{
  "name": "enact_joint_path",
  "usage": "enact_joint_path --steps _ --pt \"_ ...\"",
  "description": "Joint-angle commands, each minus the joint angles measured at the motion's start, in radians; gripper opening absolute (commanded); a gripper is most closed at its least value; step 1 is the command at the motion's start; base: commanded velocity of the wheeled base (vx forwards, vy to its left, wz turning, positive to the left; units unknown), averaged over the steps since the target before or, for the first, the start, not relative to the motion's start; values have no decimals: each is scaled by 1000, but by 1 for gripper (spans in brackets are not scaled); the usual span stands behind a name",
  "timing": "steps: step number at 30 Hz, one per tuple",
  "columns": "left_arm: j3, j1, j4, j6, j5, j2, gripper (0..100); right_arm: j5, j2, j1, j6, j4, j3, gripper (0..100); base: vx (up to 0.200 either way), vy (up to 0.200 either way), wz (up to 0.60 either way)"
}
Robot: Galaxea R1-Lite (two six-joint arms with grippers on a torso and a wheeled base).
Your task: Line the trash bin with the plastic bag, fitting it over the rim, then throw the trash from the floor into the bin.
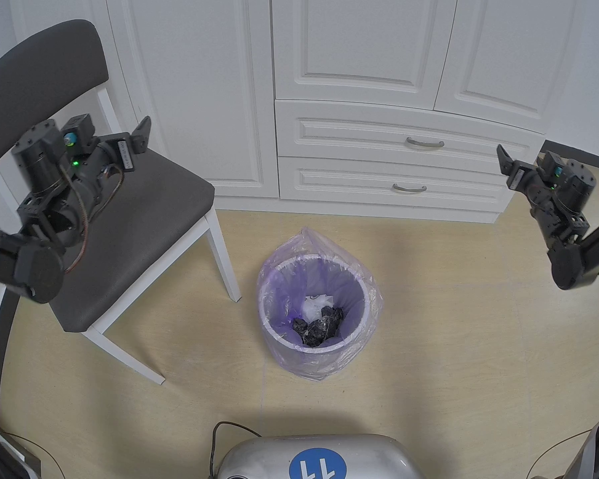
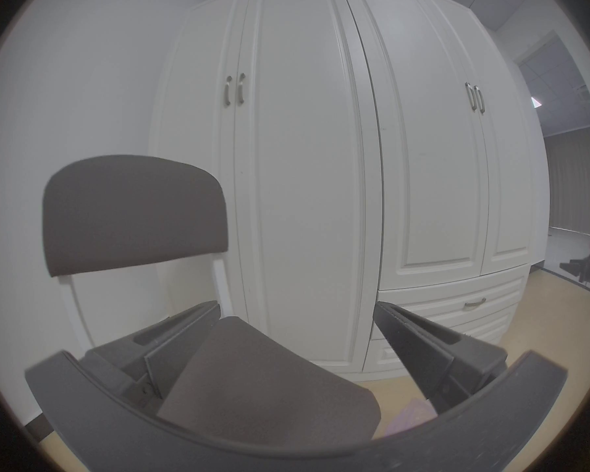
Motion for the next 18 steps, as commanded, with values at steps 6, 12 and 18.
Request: enact_joint_path --steps 6,12,18 --pt "382 55 97 -12 16 -588 100 18 -539 -156 28 -172 638 100 0 0 0" --pt "410 66 310 -32 18 -795 100 20 -694 -153 21 -171 767 100 0 0 0" --pt "424 64 445 -35 18 -934 100 18 -867 -160 21 -144 856 100 0 0 0"
